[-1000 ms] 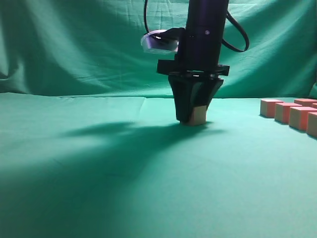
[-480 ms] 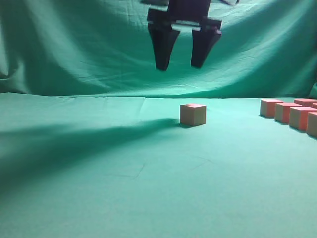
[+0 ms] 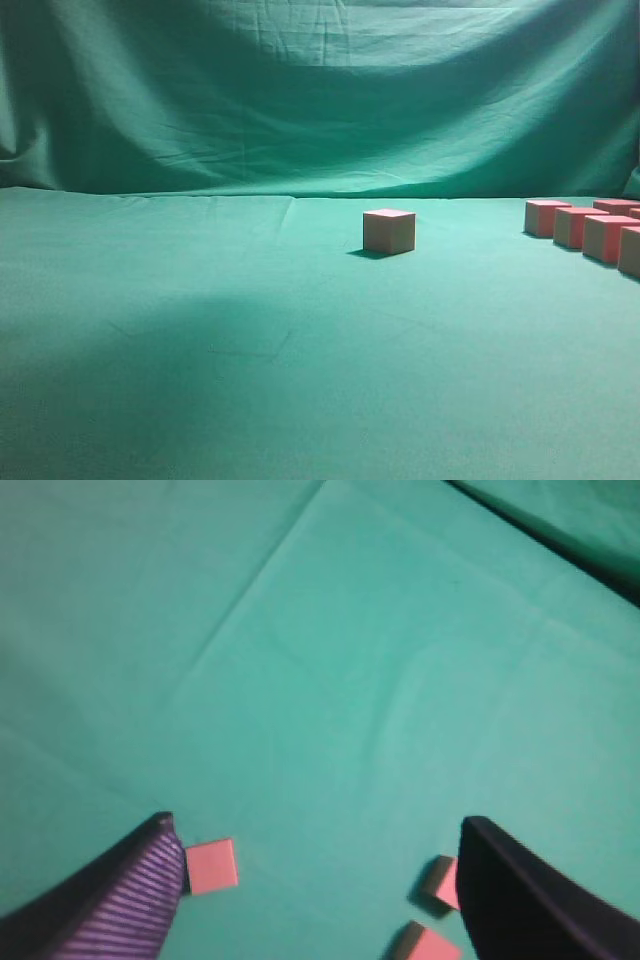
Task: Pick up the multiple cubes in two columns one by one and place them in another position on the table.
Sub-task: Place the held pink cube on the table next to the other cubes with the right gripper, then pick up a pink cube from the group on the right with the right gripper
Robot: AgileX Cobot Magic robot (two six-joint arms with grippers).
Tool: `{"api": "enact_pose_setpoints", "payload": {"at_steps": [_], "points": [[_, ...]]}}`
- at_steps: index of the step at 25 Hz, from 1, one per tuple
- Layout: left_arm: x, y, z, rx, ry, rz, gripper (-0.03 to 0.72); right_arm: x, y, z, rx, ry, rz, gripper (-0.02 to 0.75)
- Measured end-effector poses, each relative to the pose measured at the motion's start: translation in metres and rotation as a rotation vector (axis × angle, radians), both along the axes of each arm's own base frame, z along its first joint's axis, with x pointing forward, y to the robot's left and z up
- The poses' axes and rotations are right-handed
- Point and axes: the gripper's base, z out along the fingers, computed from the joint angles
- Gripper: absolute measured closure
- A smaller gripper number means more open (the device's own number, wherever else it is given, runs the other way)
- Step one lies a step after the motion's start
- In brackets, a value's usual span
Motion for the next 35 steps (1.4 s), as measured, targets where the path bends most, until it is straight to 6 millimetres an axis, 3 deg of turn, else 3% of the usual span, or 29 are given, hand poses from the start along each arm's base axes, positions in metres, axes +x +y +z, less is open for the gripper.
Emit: {"api": "enact_pose_setpoints", "payload": {"at_steps": [4,8,11,16,20,25,30,35], "points": [[0.0,0.0,0.0,0.0,0.0,0.0,0.688,-0.031,-0.038,0.018,-0.009,-0.009,-0.099,0.177],[0.0,0.0,0.0,0.0,0.0,0.0,0.688,-0.054,-0.088,0.005,-0.031,0.063,-0.241,0.177],[0.0,0.0,0.0,0.0,0.0,0.0,0.688,-0.069,-0.124,-0.018,-0.059,0.143,-0.358,0.177],[0.0,0.0,0.0,0.0,0.0,0.0,0.688,-0.095,-0.169,-0.077,-0.104,0.313,-0.547,0.177],[0.0,0.0,0.0,0.0,0.0,0.0,0.688,-0.108,-0.179,-0.123,-0.089,0.378,-0.591,0.177],[0.0,0.0,0.0,0.0,0.0,0.0,0.688,-0.12,-0.178,-0.159,-0.046,0.396,-0.587,0.177],[0.0,0.0,0.0,0.0,0.0,0.0,0.688,-0.122,-0.178,-0.176,-0.018,0.357,-0.577,0.177],[0.0,0.0,0.0,0.0,0.0,0.0,0.688,-0.11,-0.189,-0.193,-0.013,0.374,-0.627,0.177]]}}
